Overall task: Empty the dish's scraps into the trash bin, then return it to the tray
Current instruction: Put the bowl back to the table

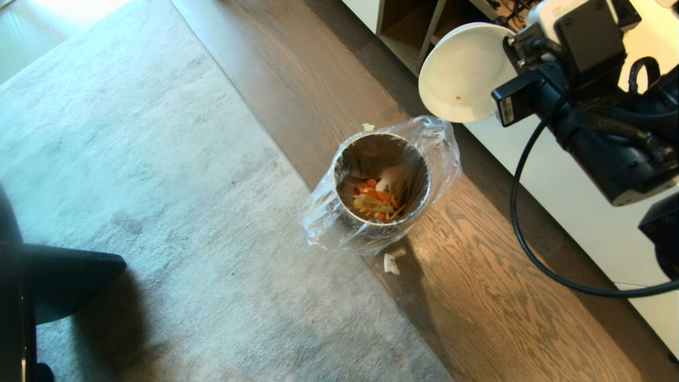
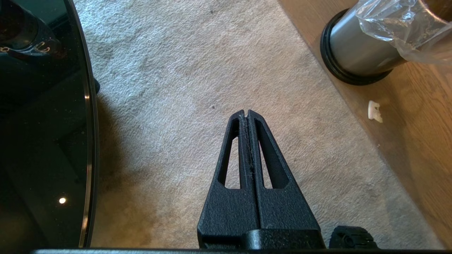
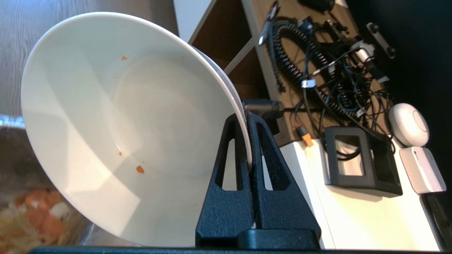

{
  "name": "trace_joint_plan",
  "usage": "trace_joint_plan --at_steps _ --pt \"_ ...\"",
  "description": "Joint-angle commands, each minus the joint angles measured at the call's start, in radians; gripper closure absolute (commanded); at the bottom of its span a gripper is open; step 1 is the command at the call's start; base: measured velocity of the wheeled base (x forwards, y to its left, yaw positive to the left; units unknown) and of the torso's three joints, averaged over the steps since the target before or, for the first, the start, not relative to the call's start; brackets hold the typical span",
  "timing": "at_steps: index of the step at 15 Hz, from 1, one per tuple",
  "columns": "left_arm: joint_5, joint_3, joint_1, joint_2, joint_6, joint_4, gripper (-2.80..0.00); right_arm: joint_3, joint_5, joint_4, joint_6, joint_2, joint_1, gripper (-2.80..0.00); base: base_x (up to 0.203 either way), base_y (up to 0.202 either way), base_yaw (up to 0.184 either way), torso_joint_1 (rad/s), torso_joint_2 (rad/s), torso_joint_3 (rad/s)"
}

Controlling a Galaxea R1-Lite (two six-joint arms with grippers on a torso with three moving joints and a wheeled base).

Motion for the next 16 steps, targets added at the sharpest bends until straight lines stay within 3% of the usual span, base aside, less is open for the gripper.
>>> trace_joint_plan --at_steps 1,5,12,16 --pt "0.001 0.000 0.000 0.000 0.000 0.000 0.00 0.056 -0.002 -0.005 -0.029 0.008 -0.018 0.00 0.000 0.000 0.000 0.000 0.00 0.000" --pt "0.001 0.000 0.000 0.000 -0.001 0.000 0.00 0.089 -0.001 0.057 -0.061 0.030 -0.111 0.00 0.000 0.000 0.000 0.000 0.00 0.000" --pt "0.001 0.000 0.000 0.000 0.000 0.000 0.00 0.302 0.002 0.372 -0.059 -0.148 -0.291 0.00 0.000 0.000 0.000 0.000 0.00 0.000" --pt "0.001 0.000 0.000 0.000 0.000 0.000 0.00 0.477 0.003 0.498 -0.017 -0.272 -0.321 0.00 0.000 0.000 0.000 0.000 0.00 0.000"
